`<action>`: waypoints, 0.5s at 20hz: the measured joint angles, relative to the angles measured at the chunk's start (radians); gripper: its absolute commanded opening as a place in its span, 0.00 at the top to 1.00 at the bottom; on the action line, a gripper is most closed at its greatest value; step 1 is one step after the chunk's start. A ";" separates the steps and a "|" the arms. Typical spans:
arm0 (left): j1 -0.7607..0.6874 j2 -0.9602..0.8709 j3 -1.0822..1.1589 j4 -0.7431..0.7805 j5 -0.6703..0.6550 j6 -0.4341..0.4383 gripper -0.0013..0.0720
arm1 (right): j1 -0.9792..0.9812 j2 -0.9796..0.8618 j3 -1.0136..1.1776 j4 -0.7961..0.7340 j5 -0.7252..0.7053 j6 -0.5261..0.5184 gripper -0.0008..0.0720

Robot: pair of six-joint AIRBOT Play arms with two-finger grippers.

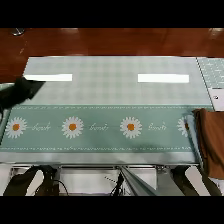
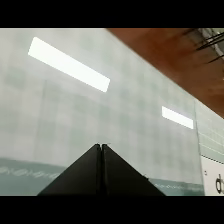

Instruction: Fold the shirts.

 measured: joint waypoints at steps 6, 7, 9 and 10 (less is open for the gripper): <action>-0.251 -0.316 0.472 0.000 -0.094 0.088 0.95 | 0.560 -0.239 0.159 0.193 -0.214 -0.183 0.95; -0.309 -0.343 0.507 0.076 -0.098 0.067 0.95 | 0.649 -0.273 0.170 0.153 -0.234 -0.195 0.95; -0.411 -0.377 0.517 0.285 -0.111 -0.027 0.95 | 0.805 -0.341 0.170 0.010 -0.248 -0.176 0.95; -0.458 -0.389 0.495 0.407 -0.114 -0.093 0.95 | 0.861 -0.370 0.158 -0.066 -0.255 -0.152 0.95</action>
